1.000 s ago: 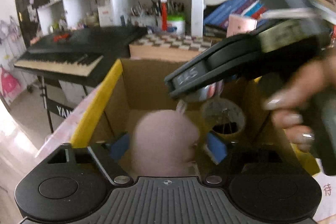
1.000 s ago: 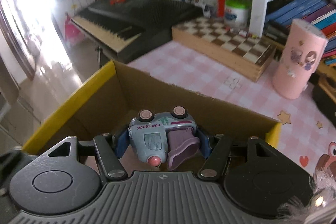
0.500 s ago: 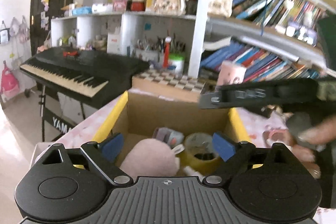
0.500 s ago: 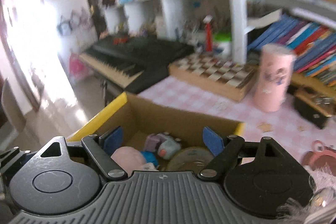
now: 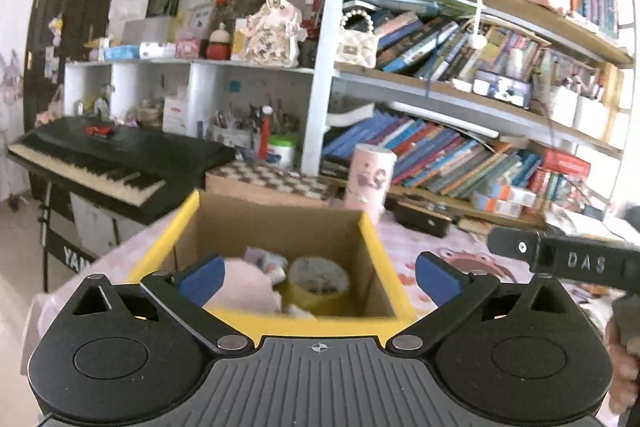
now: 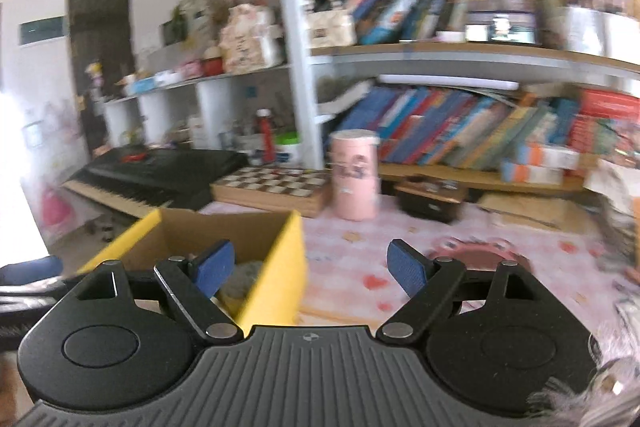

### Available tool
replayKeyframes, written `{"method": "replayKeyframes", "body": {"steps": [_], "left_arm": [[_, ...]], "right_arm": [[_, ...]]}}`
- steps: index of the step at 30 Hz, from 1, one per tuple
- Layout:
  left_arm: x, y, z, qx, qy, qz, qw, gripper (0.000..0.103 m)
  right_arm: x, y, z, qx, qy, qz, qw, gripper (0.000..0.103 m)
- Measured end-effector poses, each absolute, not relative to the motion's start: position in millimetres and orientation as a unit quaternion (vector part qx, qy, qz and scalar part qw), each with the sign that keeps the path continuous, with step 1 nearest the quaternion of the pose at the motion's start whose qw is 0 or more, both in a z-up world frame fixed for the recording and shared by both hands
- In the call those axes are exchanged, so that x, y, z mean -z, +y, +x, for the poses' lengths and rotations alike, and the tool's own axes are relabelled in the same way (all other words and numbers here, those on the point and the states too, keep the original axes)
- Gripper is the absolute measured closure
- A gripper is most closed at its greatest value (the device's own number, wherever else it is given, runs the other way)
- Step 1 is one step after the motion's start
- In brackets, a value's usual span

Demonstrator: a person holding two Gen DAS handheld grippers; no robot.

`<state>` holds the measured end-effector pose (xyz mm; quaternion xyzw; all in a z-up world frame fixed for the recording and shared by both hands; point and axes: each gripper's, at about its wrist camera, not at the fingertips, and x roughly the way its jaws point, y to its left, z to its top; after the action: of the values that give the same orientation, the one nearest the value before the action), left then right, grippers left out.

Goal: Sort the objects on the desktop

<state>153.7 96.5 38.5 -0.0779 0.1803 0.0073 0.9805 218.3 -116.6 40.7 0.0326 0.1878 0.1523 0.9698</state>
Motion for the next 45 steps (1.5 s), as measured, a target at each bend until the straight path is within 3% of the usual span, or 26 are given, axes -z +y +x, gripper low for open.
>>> {"method": "replayKeyframes", "body": {"steps": [16, 21, 45], "left_arm": [[-3, 70, 66, 0.011, 0.23, -0.02, 0.973, 0.0], [0, 67, 62, 0.013, 0.248, -0.012, 0.969, 0.0], [8, 45, 65, 0.034, 0.272, 0.002, 0.962, 0.0]], "right_arm": [[16, -135, 69, -0.005, 0.254, 0.023, 0.967, 0.012], [18, -135, 60, 0.006, 0.264, 0.028, 0.964, 0.0], [25, -155, 55, 0.01, 0.291, 0.02, 0.957, 0.0]]}}
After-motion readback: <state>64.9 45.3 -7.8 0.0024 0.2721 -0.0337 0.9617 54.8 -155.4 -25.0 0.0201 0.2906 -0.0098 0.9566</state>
